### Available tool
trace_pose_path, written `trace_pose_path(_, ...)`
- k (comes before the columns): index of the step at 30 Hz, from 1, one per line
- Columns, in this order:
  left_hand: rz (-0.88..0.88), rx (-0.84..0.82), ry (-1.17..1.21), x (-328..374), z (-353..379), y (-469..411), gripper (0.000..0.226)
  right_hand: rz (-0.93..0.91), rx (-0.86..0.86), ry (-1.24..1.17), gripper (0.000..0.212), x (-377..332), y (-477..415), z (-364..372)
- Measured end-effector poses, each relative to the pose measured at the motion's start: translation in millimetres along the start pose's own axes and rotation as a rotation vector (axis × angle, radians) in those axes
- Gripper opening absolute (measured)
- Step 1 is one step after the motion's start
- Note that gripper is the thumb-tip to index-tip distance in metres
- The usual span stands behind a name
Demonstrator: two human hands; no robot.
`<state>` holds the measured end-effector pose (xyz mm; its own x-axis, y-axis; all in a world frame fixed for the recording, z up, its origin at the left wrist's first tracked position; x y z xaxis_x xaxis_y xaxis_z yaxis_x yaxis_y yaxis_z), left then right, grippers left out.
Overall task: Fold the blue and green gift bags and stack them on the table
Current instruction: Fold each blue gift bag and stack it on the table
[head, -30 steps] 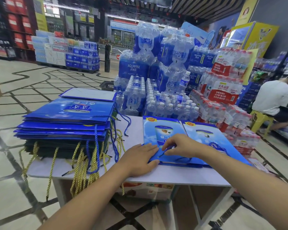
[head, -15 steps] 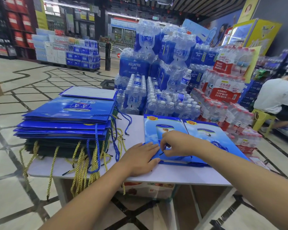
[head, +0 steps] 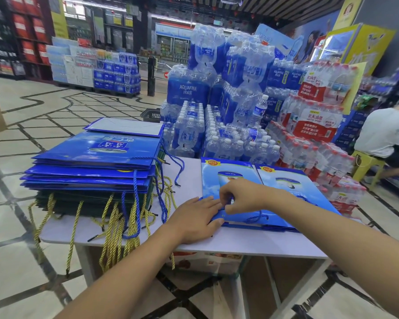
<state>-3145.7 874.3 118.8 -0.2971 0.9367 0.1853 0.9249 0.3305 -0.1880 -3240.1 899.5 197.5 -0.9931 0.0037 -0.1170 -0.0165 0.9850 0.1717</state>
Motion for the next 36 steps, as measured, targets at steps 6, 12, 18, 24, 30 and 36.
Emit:
trace_pose_path(6, -0.015, -0.022, -0.028, -2, 3, -1, 0.063, 0.061, -0.004, -0.099, 0.014, 14, -1, 2)
trace_pose_path(12, -0.022, -0.035, -0.022, -2, 2, 0, 0.063, 0.044, -0.002, -0.100, 0.017, 13, -2, 6)
trace_pose_path(18, -0.015, -0.018, 0.018, 2, -1, 1, 0.056, 0.028, -0.072, -0.115, 0.016, 8, -5, 17)
trace_pose_path(24, -0.088, 0.051, 0.101, -5, -4, 1, 0.051, 0.105, 0.082, -0.272, 0.010, 19, -7, 14)
trace_pose_path(30, -0.149, 0.061, 0.157, -8, -4, 3, 0.050, 0.210, -0.010, -0.441, 0.020, 27, -2, 20)
trace_pose_path(36, -0.190, 0.102, 0.217, -12, -8, 4, 0.050, 0.127, 0.668, -0.234, 0.012, 12, 50, -25)
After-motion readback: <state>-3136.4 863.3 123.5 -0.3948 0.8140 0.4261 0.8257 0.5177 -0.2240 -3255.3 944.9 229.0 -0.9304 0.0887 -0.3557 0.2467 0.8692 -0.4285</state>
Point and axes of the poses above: each hand's wrist, its own y-axis away from the middle knuckle, its own z-axis out of the palm, x = y × z, the point moved 8 cm from there along -y, towards the middle knuckle, and after that the axes turned 6 degrees about z, right-handed, at the moved point
